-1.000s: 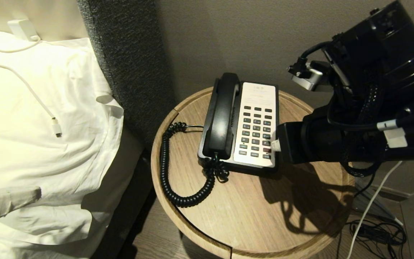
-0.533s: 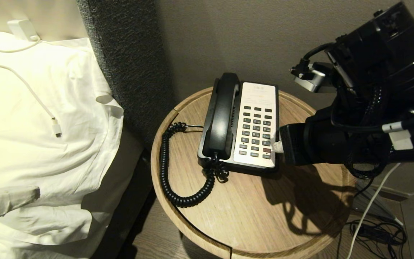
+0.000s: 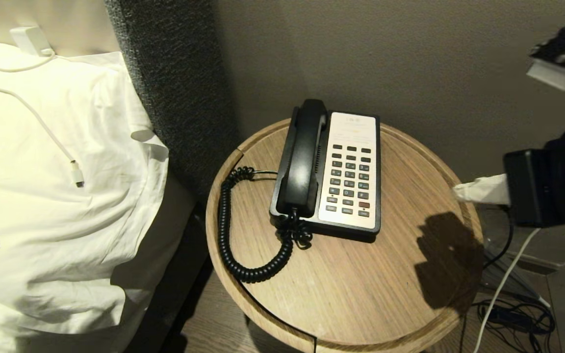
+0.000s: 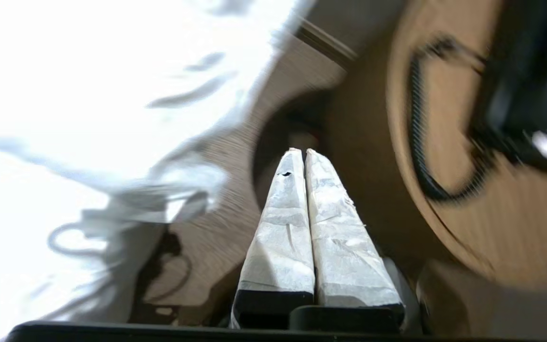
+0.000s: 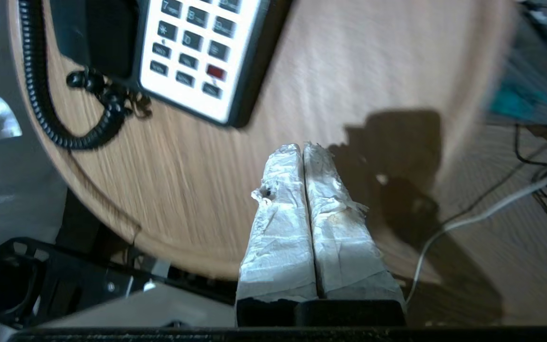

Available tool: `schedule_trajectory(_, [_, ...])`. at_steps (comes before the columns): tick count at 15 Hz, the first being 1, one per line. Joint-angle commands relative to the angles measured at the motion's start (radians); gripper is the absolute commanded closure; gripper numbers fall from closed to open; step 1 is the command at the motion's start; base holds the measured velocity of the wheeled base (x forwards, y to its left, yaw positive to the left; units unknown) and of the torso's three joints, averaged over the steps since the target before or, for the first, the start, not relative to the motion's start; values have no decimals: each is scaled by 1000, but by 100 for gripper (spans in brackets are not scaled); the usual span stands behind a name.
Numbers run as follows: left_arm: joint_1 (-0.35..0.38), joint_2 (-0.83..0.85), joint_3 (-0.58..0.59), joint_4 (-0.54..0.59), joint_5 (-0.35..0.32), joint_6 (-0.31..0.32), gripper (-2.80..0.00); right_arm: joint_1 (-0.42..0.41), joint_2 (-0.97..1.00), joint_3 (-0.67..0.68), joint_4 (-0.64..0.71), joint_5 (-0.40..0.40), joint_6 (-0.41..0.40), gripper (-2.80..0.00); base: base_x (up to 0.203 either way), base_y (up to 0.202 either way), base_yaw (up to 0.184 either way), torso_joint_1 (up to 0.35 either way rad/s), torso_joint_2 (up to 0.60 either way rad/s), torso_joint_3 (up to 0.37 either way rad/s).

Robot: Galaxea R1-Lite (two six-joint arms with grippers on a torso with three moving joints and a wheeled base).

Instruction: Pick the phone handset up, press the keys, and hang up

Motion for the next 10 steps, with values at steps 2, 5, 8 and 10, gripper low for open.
schedule_trajectory(2, [270, -109, 9, 11, 0, -2, 0, -2, -224, 1, 133, -13, 23, 0, 0, 0, 0, 0, 0, 0])
schedule_trajectory(5, [407, -268, 80, 64, -5, -2, 0, -46, -401, 6, 274, -32, 38, 0, 0, 0, 0, 0, 0, 0])
schedule_trajectory(8, [545, -401, 171, 105, -47, 5, 0, -122, -573, 26, 413, -33, 42, 0, 0, 0, 0, 0, 0, 0])
schedule_trajectory(10, [637, -463, 186, 159, -109, 20, 0, -217, -670, 26, 502, -20, 41, 0, 0, 0, 0, 0, 0, 0])
